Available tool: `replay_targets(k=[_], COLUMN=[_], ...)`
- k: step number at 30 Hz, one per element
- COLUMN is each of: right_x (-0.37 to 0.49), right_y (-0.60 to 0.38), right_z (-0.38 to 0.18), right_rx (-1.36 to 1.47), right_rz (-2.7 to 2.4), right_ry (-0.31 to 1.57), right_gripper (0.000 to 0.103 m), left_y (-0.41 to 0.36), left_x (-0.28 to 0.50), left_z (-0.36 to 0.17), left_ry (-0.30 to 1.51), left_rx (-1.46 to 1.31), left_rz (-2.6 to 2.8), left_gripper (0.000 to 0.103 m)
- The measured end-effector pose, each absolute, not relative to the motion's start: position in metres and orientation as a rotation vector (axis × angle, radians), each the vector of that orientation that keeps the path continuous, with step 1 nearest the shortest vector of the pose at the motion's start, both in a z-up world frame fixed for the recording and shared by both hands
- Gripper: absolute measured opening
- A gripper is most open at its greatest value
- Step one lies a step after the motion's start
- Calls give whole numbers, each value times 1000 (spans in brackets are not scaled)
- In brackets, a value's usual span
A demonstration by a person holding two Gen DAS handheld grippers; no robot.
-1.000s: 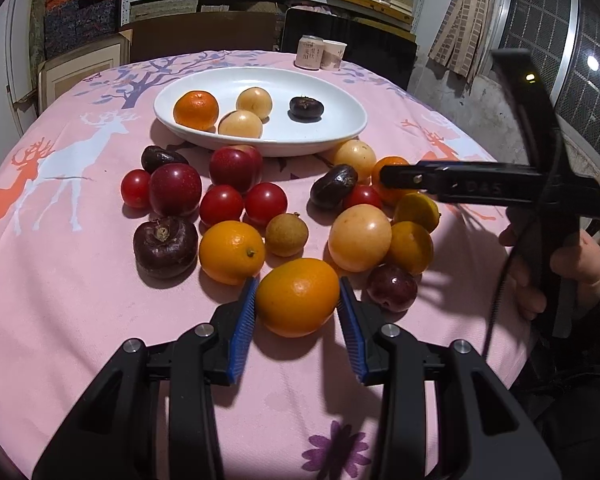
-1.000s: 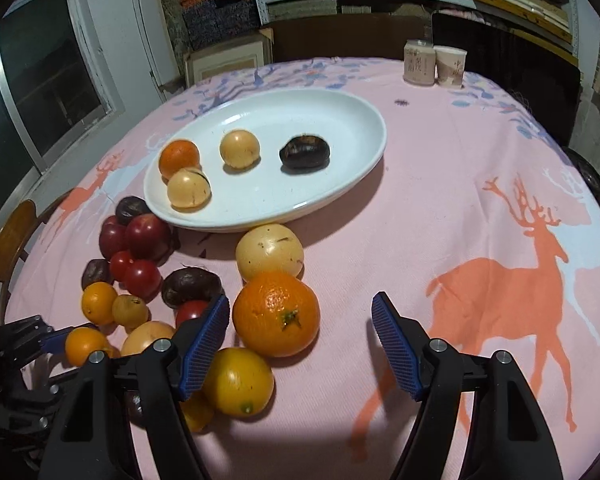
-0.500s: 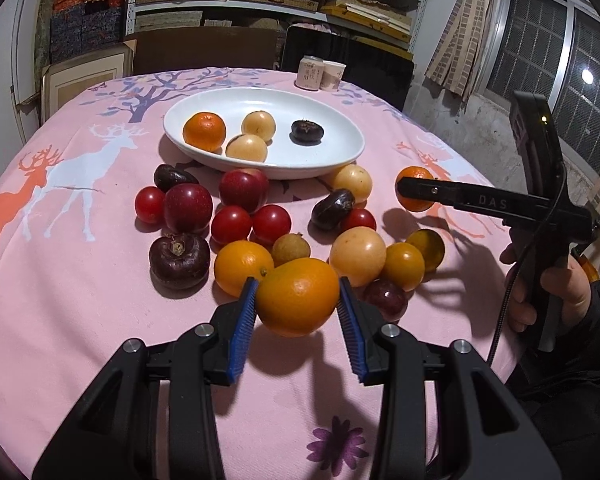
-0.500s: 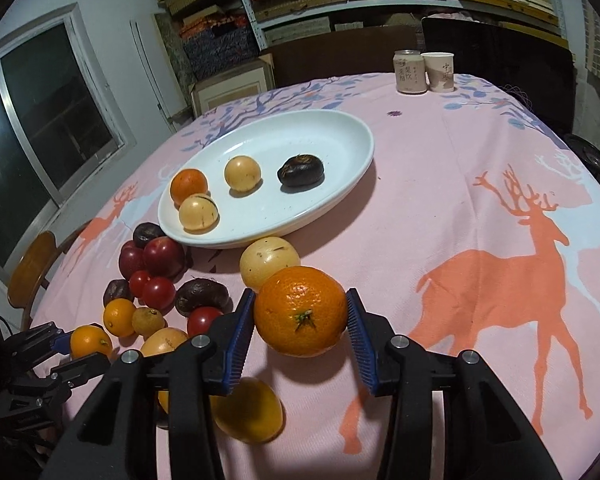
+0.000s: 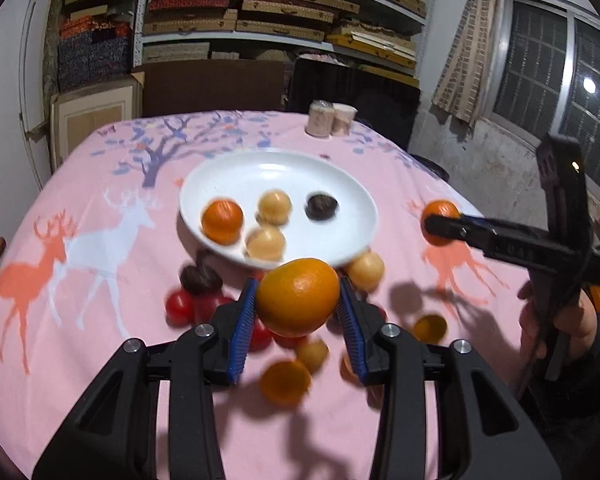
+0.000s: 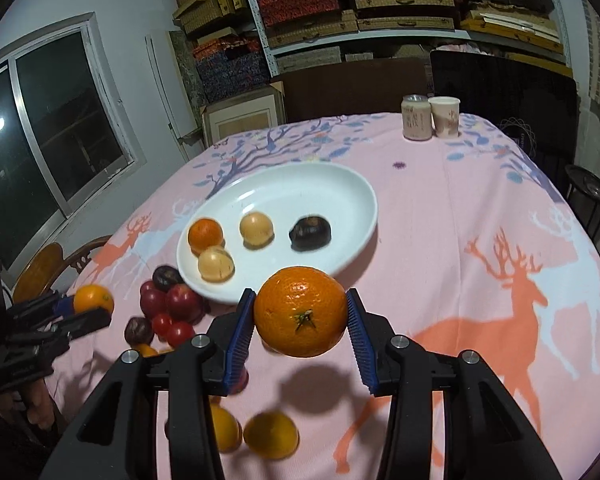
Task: Organize fruits
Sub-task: 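Place both citrus fruits on the white plate and open both tools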
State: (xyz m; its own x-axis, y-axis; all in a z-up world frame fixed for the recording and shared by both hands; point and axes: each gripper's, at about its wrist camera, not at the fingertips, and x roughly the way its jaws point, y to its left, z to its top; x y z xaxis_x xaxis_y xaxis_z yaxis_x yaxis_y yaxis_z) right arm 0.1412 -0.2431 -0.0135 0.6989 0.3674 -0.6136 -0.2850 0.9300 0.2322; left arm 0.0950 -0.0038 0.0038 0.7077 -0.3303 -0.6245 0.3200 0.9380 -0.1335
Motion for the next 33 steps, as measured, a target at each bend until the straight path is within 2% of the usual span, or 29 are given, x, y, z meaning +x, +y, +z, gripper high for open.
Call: replay_targets(k=[7,17,18,19,21,22,28,33], right_x=[190,227,226,224,217,214,181,146], right_y=[-215,-169,-167,-167,-172,-174,-201,-224], right_z=[-13,-49,-48,-46,-38,-35,-22,-23], right_rx=[65,19,16,19,20,18,51,60], right_rz=[374,444,447,455,450,440,418,388], right_ry=[729,833,830,812,763,755,720,712], right_gripper=[46,47,53,65,74,74,74,75], left_y=[-8,-11,-9,-6,1,3,14,24], left_x=[184,281,286,289,288,285,235,167], left_z=[21,-21,-26,-28,-29,-26,-3,-2], left_ry=[732,868,884,892,883,864,807,773], left_rx=[-50,-97,-112,-128,-158,-162,-165,-84], left_rz=[-345,-292,-291,-291,-282,-276,-315,-324], left_gripper=[39,39,40,42,65,69,71,77])
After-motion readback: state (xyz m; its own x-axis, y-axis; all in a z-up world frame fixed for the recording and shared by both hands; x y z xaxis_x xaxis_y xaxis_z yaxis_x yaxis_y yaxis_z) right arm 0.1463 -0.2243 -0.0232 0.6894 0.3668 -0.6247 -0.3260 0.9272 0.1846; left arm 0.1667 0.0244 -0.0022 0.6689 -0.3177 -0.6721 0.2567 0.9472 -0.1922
